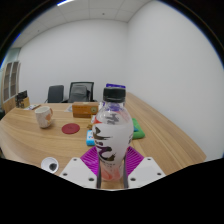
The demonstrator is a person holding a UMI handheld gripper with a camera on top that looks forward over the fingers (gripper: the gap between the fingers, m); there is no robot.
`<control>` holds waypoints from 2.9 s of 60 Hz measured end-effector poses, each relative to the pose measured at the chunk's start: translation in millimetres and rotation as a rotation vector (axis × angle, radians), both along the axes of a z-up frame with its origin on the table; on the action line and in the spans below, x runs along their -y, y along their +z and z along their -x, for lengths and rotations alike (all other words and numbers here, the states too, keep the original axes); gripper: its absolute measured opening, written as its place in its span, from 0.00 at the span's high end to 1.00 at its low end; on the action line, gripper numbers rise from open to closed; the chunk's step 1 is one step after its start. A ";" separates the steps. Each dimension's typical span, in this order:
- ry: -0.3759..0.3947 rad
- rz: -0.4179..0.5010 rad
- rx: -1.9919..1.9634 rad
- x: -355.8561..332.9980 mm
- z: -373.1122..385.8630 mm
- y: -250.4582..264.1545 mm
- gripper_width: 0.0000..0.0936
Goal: Pour water
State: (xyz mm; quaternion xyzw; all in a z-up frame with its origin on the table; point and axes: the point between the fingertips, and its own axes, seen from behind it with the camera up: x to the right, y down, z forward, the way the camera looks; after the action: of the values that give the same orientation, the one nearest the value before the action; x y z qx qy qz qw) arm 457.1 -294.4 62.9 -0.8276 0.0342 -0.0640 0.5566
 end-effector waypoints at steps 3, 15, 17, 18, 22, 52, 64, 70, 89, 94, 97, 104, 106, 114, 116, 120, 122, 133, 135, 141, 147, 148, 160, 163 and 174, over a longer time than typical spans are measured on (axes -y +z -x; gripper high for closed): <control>0.000 0.008 0.020 -0.2 3.5 3.3 0.68; -0.050 0.028 0.202 -18.2 9.2 43.2 0.68; -0.058 0.030 0.254 -24.5 10.3 55.2 0.68; -0.065 0.032 0.282 -27.9 10.7 61.9 0.68; -0.081 0.043 0.397 -45.0 13.7 90.4 0.68; 0.201 0.349 1.769 -203.7 150.1 148.4 0.68; 0.302 0.394 2.024 -231.0 186.6 120.6 0.68; 0.324 0.421 2.028 -235.4 191.0 109.7 0.68; 0.291 0.291 1.470 -227.7 186.4 121.6 0.68; 0.243 0.218 1.175 -224.8 180.9 137.3 0.68; 0.223 0.165 0.976 -222.2 182.0 147.5 0.68; 0.206 0.053 0.544 -217.6 186.0 157.3 0.68; 0.212 0.030 0.435 -217.1 187.7 154.4 0.68; 0.221 -0.025 0.139 -223.6 185.0 127.0 0.68; 0.229 -0.028 0.106 -226.0 182.4 116.4 0.68; 0.236 -0.023 0.049 -226.3 180.1 93.5 0.68; 0.244 -0.017 0.023 -228.2 180.0 82.3 0.68; 0.261 0.012 -0.059 -236.4 182.8 26.5 0.68; 0.265 0.018 -0.064 -236.1 182.8 18.0 0.68; 0.261 -0.001 -0.082 -232.8 181.9 1.0 0.66; 0.255 -0.018 -0.088 -228.4 178.4 0.8 0.58; 0.254 -0.020 -0.089 -227.6 178.9 1.0 0.57; 0.220 0.120 -0.120 -214.4 173.3 -17.5 0.09; 0.192 0.153 -0.123 -205.5 168.9 -17.2 0.11; 0.126 0.180 -0.086 -151.3 169.5 18.7 0.08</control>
State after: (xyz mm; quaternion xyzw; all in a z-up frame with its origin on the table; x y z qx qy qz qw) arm 287.6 -143.1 81.6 -0.8767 0.0001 0.0036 0.4810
